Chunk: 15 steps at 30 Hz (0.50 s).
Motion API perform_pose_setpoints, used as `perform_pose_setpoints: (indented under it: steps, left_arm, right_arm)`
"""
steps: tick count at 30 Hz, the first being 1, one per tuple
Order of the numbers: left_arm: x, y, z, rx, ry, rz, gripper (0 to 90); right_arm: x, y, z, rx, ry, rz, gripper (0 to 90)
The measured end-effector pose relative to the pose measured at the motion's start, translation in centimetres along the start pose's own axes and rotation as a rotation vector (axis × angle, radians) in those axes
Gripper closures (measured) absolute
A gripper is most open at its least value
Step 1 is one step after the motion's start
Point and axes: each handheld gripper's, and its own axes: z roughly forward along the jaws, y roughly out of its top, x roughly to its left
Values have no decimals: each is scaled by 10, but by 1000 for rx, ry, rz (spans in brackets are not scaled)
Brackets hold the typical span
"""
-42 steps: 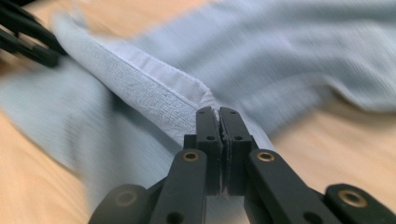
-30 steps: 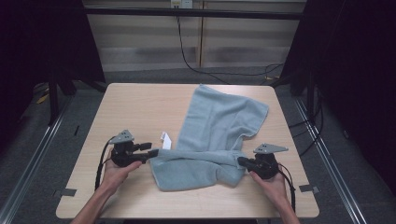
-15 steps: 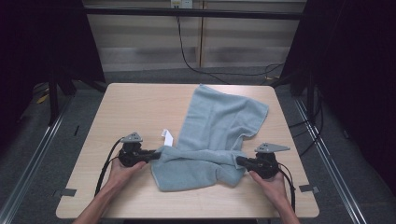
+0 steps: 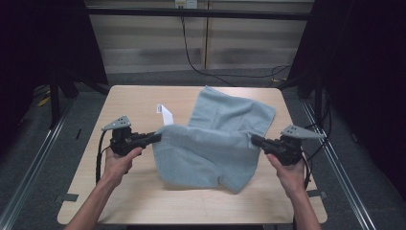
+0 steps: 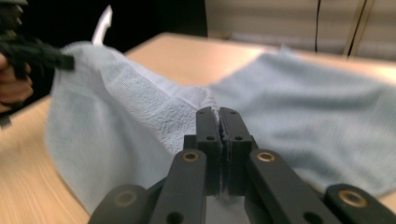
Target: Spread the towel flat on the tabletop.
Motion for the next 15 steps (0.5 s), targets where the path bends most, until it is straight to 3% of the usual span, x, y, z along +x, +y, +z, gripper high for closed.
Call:
perform_pose_setpoints:
  steps: [1,2,7,9,11,13,15]
  left_arm:
    - [-2,6,-2,-13,-5,5,833]
    - [-4,13,-5,-20,-7,17,833]
    - [-21,49,-21,-66,4,93,837]
    - [-29,63,-30,-110,12,121,839]
    - [-36,74,-39,-137,6,143,839]
    - [-44,75,-47,-136,-2,174,840]
    - [-50,62,-52,-120,-39,189,840]
  right_arm:
    - [2,17,-9,-24,-3,-23,877]
    - [2,17,-9,-24,-3,-23,877]
    - [8,51,-27,-102,-13,-57,877]
    - [15,69,-39,-159,-8,-78,878]
    - [19,74,-44,-174,-3,-90,878]
    - [25,78,-53,-191,5,-113,878]
    - [31,71,-59,-182,34,-125,877]
